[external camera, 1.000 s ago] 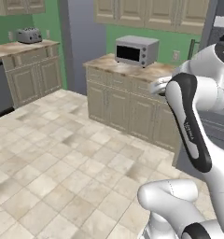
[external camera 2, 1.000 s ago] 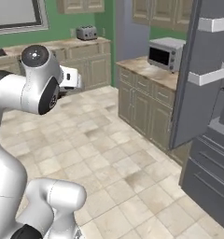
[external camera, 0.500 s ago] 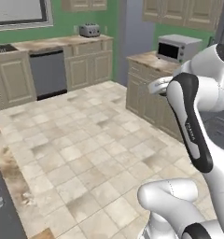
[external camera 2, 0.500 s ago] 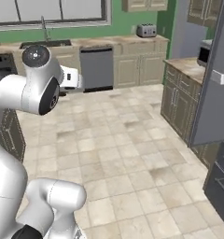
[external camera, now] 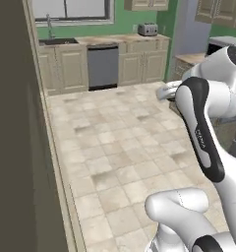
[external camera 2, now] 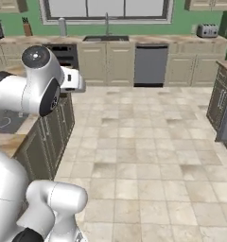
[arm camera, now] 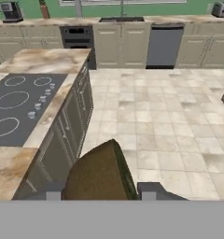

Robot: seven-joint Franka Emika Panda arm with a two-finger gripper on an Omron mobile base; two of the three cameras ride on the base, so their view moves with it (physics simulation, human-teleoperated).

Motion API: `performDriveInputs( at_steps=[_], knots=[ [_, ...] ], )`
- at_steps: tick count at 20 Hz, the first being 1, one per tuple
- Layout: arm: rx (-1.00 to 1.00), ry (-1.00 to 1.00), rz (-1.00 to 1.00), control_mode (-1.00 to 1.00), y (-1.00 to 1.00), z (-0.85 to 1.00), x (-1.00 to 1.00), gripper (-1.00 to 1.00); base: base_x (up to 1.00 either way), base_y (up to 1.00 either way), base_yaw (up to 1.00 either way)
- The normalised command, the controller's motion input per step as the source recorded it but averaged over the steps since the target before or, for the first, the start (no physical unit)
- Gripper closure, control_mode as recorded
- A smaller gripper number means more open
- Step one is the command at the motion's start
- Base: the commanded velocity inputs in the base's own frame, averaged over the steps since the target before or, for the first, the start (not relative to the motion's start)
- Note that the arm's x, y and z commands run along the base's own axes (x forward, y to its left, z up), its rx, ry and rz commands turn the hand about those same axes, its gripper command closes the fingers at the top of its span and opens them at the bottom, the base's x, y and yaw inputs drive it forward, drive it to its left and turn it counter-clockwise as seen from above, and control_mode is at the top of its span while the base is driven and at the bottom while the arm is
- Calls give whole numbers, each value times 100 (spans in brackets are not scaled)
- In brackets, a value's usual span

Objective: Retrieve the kiwi and tangerine from the fridge and place them into the bowl on the dining table.

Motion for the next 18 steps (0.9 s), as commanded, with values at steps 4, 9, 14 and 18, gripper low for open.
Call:
performDriveInputs(
  at_steps=[4,9,14,18],
  knots=[
    [0,0,0,100,0,0,0,100,-73,-12,42],
    [0,0,0,100,0,0,0,100,-68,0,38],
    [0,0,0,100,0,0,0,100,-62,0,36],
    [0,0,0,100,0,0,0,100,-12,-20,32]
  ],
)
